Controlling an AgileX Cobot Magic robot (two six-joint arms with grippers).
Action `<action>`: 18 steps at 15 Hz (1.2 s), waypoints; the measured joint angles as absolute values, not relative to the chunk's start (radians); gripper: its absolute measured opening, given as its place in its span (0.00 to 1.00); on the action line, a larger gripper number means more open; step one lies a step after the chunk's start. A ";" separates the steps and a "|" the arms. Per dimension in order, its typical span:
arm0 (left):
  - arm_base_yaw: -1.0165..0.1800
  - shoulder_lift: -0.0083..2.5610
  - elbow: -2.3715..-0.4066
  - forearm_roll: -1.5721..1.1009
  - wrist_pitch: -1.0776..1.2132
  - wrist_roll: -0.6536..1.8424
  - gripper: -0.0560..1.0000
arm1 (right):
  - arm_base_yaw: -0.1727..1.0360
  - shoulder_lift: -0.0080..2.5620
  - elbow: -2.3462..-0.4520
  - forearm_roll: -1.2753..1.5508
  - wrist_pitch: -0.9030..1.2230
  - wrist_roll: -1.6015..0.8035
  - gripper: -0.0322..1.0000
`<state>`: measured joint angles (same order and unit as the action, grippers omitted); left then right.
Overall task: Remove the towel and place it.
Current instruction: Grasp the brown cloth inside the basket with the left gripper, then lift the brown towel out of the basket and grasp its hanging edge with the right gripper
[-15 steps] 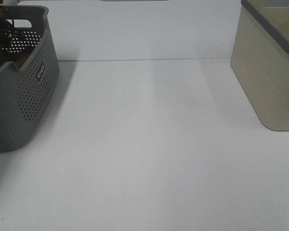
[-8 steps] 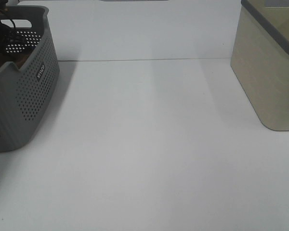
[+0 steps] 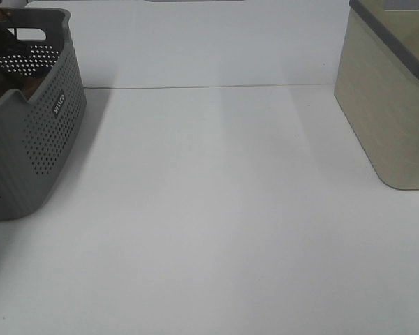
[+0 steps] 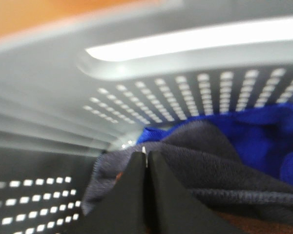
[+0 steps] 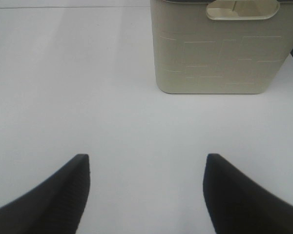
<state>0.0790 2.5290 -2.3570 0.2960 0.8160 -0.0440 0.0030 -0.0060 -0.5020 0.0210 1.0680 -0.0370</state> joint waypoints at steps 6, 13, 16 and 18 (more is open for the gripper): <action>0.075 2.402 -2.357 0.258 0.851 -0.040 0.05 | 0.003 -0.006 -0.502 0.021 1.068 -0.037 0.65; -0.021 2.200 -2.357 0.124 0.843 0.066 0.05 | 0.003 -0.006 -0.502 0.021 1.068 -0.037 0.65; -0.166 2.059 -2.357 0.081 0.782 0.077 0.05 | 0.003 -0.006 -0.502 0.021 1.068 -0.037 0.65; -0.242 2.002 -2.358 0.053 0.782 0.101 0.05 | 0.003 -0.006 -0.502 0.021 1.068 -0.037 0.65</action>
<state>-0.2420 2.0020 -2.3580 0.0530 0.7820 0.1010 0.0030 -0.0060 -0.5020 0.0210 1.0680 -0.0370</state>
